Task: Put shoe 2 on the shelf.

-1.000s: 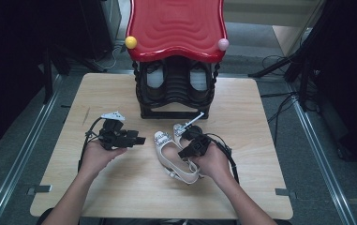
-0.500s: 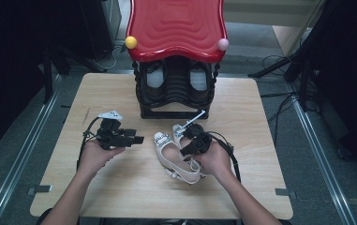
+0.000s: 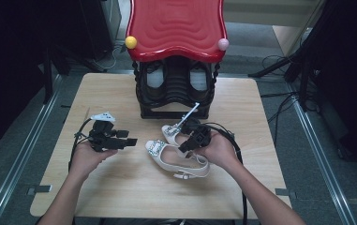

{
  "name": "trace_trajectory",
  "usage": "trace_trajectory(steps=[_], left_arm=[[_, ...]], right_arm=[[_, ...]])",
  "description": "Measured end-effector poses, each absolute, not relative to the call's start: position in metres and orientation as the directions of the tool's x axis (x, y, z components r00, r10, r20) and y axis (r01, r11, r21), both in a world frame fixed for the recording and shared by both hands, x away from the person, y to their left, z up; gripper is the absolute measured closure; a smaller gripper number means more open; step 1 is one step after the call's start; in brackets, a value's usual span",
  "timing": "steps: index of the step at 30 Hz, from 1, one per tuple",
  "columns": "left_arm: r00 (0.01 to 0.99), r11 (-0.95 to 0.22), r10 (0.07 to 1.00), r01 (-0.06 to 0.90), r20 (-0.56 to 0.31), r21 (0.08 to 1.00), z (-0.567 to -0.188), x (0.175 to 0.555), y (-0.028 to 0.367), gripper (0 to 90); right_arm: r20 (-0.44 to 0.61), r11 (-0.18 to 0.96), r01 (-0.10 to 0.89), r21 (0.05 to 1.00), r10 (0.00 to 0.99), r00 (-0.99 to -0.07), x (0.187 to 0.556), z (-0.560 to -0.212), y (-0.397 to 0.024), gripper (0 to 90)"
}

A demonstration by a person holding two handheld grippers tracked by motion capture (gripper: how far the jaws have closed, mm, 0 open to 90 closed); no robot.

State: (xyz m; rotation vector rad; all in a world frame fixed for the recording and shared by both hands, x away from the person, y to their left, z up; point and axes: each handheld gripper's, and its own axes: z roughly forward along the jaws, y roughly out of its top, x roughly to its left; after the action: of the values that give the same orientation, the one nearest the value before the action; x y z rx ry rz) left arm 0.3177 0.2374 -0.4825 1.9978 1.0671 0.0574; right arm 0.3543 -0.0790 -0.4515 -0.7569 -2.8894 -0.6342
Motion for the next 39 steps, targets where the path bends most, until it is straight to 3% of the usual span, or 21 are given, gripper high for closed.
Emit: trace_trajectory(steps=[12, 25, 29, 39], left_arm=[[0.583, -0.223, 0.744, 0.677, -0.326, 0.702, -0.483, 0.297, 0.271, 36.8], [0.55, -0.193, 0.771, 0.681, -0.32, 0.706, -0.485, 0.286, 0.282, 36.9], [0.553, -0.202, 0.771, 0.683, -0.316, 0.702, -0.485, 0.287, 0.281, 36.8], [0.558, -0.194, 0.77, 0.666, -0.309, 0.721, -0.483, 0.291, 0.277, 37.3]], right_arm=[[0.141, 0.911, 0.201, 0.361, 0.159, -0.977, 0.369, -0.427, -0.051, 86.1], [0.161, 0.882, 0.114, 0.458, 0.043, -0.986, 0.374, -0.352, -0.039, 86.0], [0.144, 0.866, 0.104, 0.49, 0.038, -0.989, 0.372, -0.322, -0.041, 86.0], [0.207, 0.744, 0.263, 0.614, 0.169, -0.964, 0.379, -0.255, -0.057, 86.2]])
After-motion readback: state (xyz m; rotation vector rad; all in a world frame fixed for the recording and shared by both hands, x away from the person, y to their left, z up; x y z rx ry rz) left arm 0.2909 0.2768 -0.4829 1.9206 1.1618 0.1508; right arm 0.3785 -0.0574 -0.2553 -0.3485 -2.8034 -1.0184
